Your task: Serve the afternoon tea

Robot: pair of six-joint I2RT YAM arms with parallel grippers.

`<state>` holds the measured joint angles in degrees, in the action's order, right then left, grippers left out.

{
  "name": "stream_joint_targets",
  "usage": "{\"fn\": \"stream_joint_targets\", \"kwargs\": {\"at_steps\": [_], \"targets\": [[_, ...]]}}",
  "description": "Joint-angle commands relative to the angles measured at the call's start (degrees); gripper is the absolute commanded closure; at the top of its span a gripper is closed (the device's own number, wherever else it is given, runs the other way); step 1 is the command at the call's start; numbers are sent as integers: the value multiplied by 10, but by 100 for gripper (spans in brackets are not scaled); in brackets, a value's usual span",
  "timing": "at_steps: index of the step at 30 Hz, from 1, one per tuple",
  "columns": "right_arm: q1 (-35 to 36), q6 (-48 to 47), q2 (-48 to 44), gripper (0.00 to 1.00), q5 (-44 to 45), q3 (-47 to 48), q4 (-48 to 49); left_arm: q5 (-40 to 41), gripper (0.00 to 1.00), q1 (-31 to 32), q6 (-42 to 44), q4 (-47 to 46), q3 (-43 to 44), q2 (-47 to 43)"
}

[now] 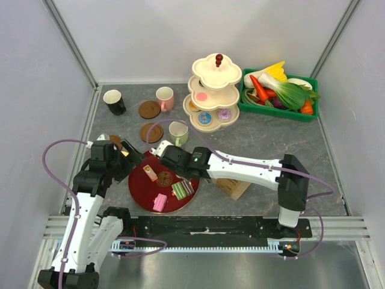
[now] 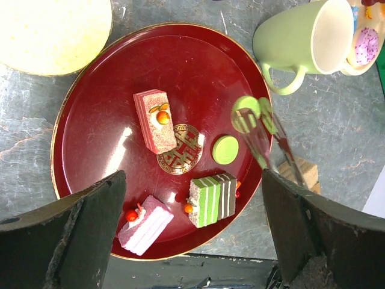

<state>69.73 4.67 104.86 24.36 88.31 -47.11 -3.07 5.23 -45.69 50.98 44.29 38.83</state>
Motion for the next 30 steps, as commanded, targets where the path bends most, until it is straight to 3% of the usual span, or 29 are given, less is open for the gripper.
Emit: {"fn": "stream_joint_targets", "kwargs": {"at_steps": [1,7,13,19,30], "targets": [[1,15,-68,52,31,20,17,6,1,0,20,5,21,-7],[-19,18,-115,53,93,35,14,6,1,0,20,4,22,-6],[-121,8,-131,54,99,51,16,9,1,0,21,4,25,-5],[-201,-12,-106,54,100,79,29,15,1,0,24,2,29,-8],[-277,-63,-32,55,64,133,63,18,1,0,34,-8,31,2]]}}
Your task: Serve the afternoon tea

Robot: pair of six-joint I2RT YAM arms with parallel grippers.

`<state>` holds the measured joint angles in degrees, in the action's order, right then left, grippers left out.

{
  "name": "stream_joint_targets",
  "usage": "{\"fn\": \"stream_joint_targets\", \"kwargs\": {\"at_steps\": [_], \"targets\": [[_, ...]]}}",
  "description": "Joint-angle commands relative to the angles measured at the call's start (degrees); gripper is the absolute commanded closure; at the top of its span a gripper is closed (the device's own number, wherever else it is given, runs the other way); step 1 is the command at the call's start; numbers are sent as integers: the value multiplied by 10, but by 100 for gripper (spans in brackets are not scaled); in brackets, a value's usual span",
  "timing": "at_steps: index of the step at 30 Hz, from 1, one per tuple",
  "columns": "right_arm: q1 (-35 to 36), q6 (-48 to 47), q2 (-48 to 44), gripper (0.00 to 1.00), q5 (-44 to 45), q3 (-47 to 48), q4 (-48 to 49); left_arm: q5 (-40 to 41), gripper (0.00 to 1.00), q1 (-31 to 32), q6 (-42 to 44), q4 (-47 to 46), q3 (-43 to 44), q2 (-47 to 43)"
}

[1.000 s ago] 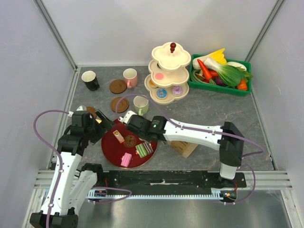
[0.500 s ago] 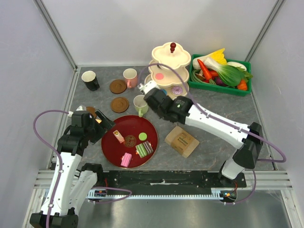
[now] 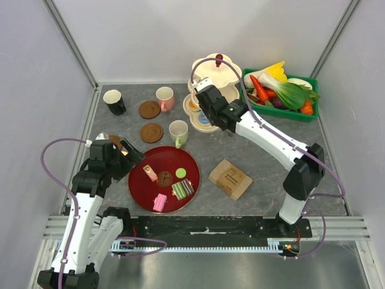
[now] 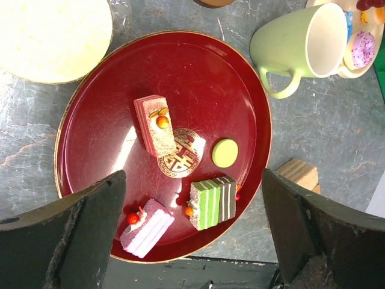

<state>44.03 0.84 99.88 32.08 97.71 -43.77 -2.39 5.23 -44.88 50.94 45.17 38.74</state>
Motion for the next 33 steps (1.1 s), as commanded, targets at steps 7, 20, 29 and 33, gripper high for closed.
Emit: {"fn": "stream_joint_targets", "kwargs": {"at_steps": [7,20,29,33], "targets": [[-53,-37,57,55,-6,53,28,13,1,1,30,-9,21,7],[-73,-37,54,40,-10,47,14,14,1,0,27,-9,19,6],[-69,-22,10,38,-36,35,-2,6,0,0,27,-8,21,-4],[-52,-22,-32,38,-30,10,4,4,1,0,26,-6,22,-9]]}}
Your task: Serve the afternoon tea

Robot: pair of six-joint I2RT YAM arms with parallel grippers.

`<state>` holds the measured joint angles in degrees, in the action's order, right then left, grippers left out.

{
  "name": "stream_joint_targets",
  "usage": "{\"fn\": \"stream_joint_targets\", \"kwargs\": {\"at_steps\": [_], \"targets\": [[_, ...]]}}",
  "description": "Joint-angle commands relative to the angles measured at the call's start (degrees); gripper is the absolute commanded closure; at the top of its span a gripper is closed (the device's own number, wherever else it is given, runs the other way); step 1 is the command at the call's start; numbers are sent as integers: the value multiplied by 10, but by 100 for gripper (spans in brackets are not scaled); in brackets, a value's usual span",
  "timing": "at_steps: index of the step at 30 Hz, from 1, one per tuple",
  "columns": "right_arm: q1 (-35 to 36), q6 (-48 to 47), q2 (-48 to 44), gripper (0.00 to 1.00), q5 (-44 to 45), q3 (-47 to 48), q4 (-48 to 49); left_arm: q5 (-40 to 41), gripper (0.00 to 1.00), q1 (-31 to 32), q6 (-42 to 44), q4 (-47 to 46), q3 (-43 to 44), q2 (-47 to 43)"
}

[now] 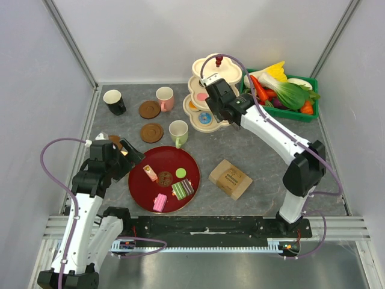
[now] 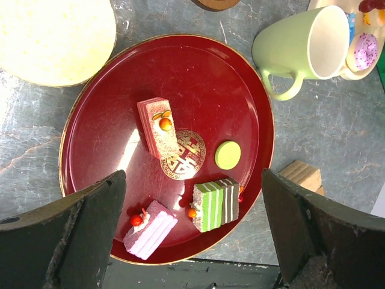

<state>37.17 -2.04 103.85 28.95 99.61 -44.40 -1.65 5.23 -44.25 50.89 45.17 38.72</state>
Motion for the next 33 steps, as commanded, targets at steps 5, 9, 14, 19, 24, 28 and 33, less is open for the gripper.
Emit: {"fn": "stream_joint_targets", "kwargs": {"at_steps": [5,9,14,19,24,28,33], "targets": [[66,13,-105,37,36,-16,-15,-5,1,0,21,-2,25,-14],[129,42,-135,37,66,-27,-38,-5,1,0,21,4,25,-20],[167,69,-165,37,53,-31,-60,-7,1,0,21,5,25,-24],[186,73,-175,38,8,-44,-73,-11,1,0,21,6,25,-25],[196,86,-177,35,15,-71,-78,-14,1,0,20,6,23,-24],[196,114,-182,21,16,-137,-63,-17,1,0,21,5,26,-24],[196,166,-195,6,45,-218,-47,-17,1,0,22,3,24,-22]]}}
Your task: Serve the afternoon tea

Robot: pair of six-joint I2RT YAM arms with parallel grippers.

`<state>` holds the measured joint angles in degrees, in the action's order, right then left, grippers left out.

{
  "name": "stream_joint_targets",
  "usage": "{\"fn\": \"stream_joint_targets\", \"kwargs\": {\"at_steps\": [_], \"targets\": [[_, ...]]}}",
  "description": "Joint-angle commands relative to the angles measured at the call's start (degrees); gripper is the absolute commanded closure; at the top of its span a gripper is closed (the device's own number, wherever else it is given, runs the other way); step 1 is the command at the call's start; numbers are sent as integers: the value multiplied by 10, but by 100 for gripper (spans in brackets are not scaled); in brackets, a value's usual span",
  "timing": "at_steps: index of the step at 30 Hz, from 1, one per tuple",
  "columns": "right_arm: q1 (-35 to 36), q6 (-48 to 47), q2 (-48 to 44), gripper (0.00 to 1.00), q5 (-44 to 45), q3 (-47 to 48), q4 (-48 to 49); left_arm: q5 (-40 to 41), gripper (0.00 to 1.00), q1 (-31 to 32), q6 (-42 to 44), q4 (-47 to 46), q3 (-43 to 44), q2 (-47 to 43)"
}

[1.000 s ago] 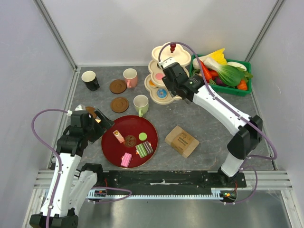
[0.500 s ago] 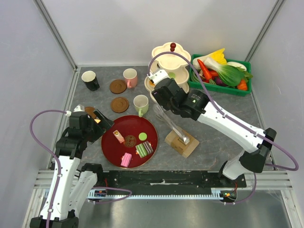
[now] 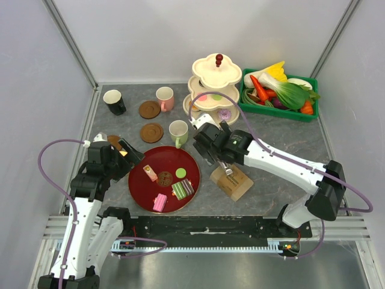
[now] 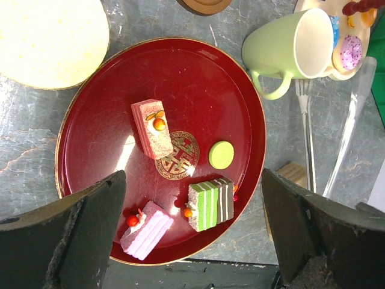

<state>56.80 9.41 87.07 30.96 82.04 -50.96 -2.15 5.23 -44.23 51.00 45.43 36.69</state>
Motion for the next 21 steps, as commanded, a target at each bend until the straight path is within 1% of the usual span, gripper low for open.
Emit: {"fn": "stream_joint_targets", "kwargs": {"at_steps": [1,2,5,11,13,15,18,21], "targets": [[-1,54,-30,4,27,-56,28,-13,1,0,23,2,19,0],[-2,54,-33,2,29,-66,36,-14,1,1,23,1,19,1],[-8,60,-37,2,31,-83,57,-20,1,0,23,-1,18,5],[-16,32,-30,2,-30,-99,113,-15,1,0,25,-2,14,4],[-18,25,-12,2,-15,-101,121,-14,1,0,26,-3,14,5],[-33,26,12,2,-6,-106,130,-15,1,0,26,-6,12,8],[-68,34,43,2,-44,-110,147,-16,1,0,28,-7,12,12],[-92,16,64,2,-80,-117,180,-12,1,0,30,-7,12,15]]}}
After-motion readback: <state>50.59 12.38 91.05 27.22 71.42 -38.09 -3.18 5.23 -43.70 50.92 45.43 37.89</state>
